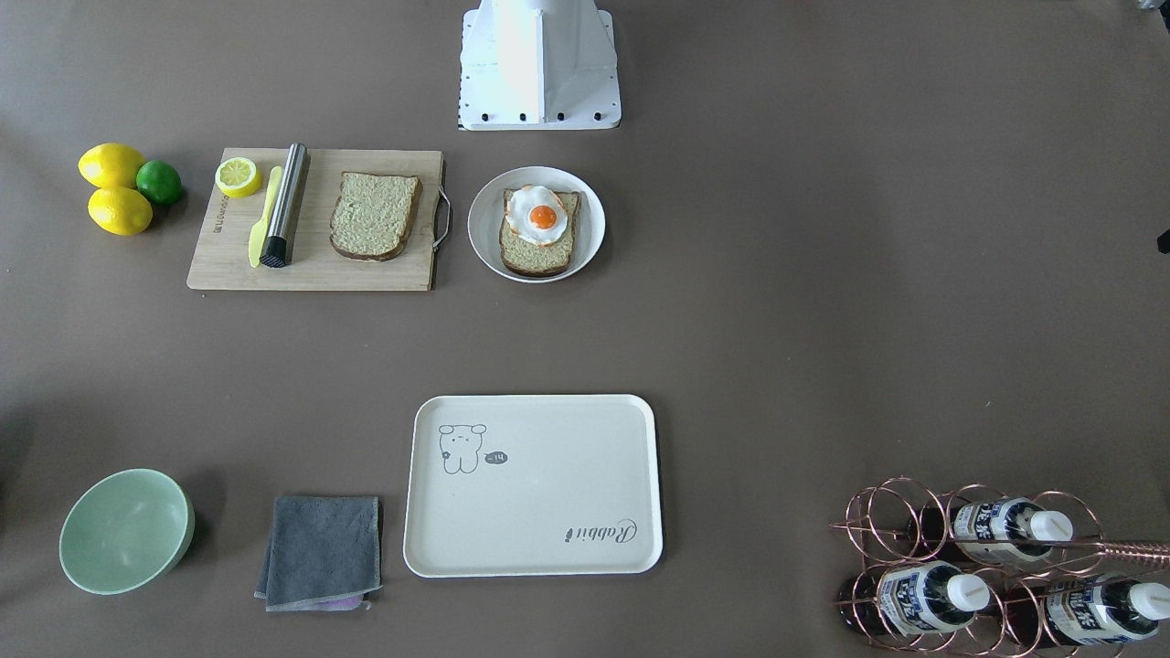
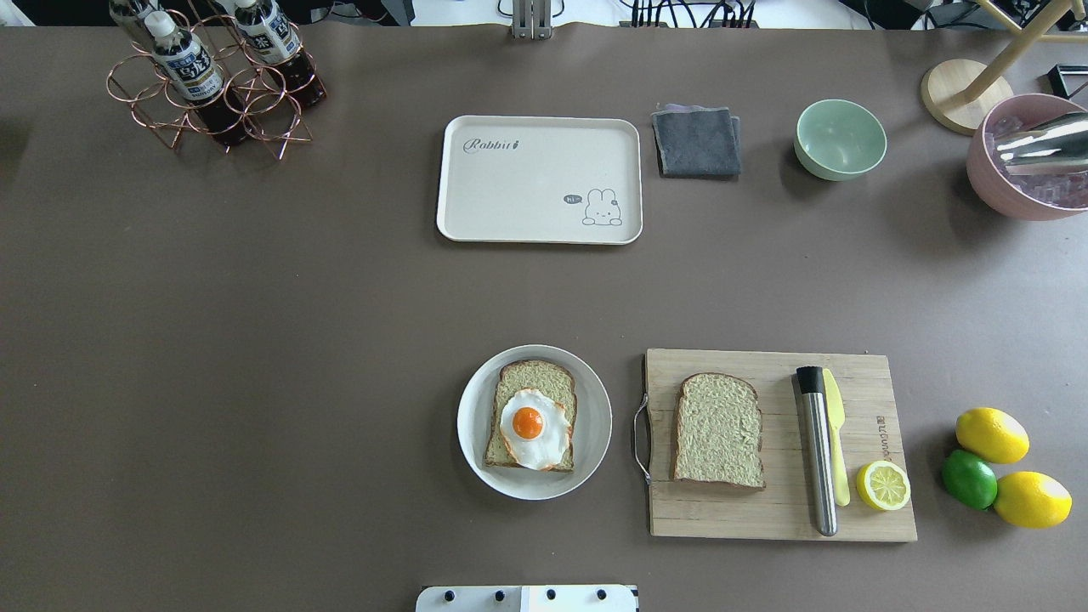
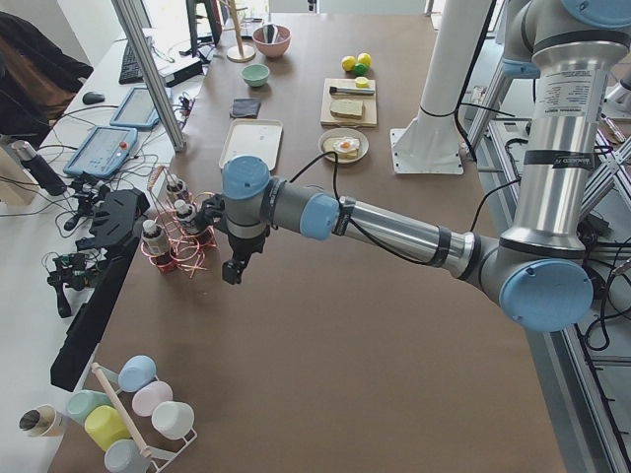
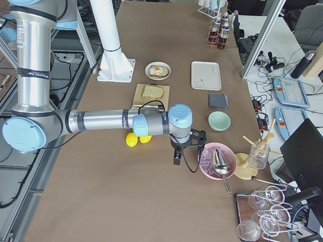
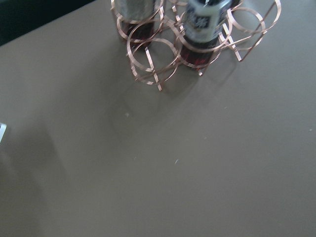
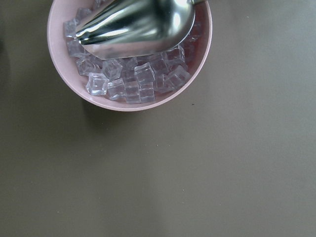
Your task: Make sandwich and place on tray
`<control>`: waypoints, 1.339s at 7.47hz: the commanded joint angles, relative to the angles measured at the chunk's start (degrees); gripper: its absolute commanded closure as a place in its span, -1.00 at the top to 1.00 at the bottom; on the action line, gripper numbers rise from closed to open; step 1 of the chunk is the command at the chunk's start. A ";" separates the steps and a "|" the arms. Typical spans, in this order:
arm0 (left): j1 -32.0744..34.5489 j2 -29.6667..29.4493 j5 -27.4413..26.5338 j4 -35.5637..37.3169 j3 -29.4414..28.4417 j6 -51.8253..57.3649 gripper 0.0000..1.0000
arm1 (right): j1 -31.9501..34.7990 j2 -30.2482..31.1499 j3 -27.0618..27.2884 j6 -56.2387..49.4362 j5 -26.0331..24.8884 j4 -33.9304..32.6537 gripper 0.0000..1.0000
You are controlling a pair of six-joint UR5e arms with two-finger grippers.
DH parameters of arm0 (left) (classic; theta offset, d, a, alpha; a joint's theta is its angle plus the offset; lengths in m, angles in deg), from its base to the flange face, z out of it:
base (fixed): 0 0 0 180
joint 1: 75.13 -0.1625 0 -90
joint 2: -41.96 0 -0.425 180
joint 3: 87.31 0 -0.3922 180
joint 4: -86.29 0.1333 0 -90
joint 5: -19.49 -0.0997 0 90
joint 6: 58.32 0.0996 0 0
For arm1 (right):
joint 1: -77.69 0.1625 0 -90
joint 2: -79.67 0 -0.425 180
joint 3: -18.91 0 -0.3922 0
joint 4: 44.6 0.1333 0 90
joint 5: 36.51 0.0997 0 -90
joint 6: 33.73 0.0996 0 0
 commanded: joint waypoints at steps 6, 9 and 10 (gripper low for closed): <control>-8.56 -2.85 0.82 -21.17 -0.34 -26.96 0.96 | -26.96 -18.24 12.09 34.73 -4.71 8.97 0.99; -9.74 -3.32 -0.06 -21.00 -1.60 -32.20 0.96 | -37.10 -19.65 15.10 45.58 -10.02 10.14 0.99; -9.74 -2.96 0.02 -21.61 -0.81 -39.89 0.96 | -37.81 -19.04 15.10 48.65 -10.45 10.23 0.99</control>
